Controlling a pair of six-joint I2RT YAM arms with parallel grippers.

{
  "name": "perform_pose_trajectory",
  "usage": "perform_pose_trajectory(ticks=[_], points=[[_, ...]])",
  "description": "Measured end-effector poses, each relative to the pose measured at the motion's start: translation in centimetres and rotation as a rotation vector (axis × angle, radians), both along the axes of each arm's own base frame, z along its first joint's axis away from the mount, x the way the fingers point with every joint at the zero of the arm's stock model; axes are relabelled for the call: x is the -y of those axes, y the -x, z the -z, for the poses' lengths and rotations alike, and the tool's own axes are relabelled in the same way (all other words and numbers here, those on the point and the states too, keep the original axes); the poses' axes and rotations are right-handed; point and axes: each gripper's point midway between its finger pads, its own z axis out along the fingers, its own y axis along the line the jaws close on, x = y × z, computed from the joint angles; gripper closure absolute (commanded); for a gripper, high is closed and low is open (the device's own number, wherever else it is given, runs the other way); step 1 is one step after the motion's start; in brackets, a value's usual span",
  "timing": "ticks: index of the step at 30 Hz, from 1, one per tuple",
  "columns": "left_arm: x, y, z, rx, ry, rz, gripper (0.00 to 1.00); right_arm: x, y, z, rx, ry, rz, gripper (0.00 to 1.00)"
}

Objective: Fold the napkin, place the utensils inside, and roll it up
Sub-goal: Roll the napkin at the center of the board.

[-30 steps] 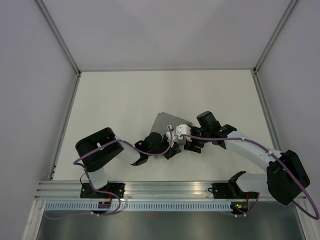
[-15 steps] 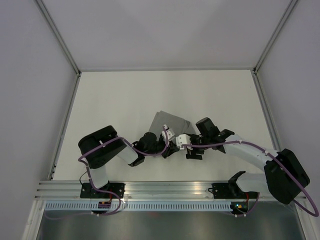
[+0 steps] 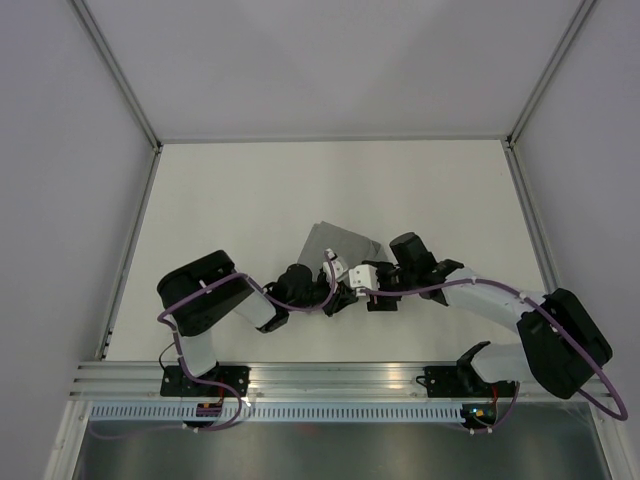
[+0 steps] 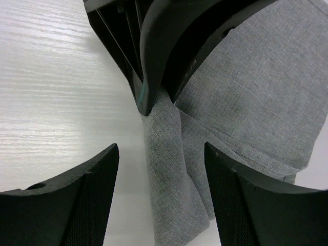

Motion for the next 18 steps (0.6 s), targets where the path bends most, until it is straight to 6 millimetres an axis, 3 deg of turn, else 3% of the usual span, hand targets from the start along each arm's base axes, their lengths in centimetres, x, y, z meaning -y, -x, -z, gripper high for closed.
perform_pose_trajectory(ticks=[6, 15, 17, 18], points=[[-0.1, -0.2, 0.0, -0.011, 0.005, -0.004, 0.98, 0.2, -0.2, 1.2, -0.017, 0.032, -0.021, 0.28], [-0.3, -0.3, 0.0, -0.024, 0.010, -0.010, 0.98, 0.4, -0.5, 2.9, -0.043, 0.091, -0.047, 0.41], [-0.3, -0.5, 0.0, -0.025, 0.010, -0.014, 0.98, 0.3, -0.7, 2.9, -0.039, 0.097, -0.051, 0.57], [-0.4, -0.5, 0.0, -0.027, 0.010, -0.015, 0.98, 0.3, -0.8, 3.0, -0.035, 0.101, -0.053, 0.72]])
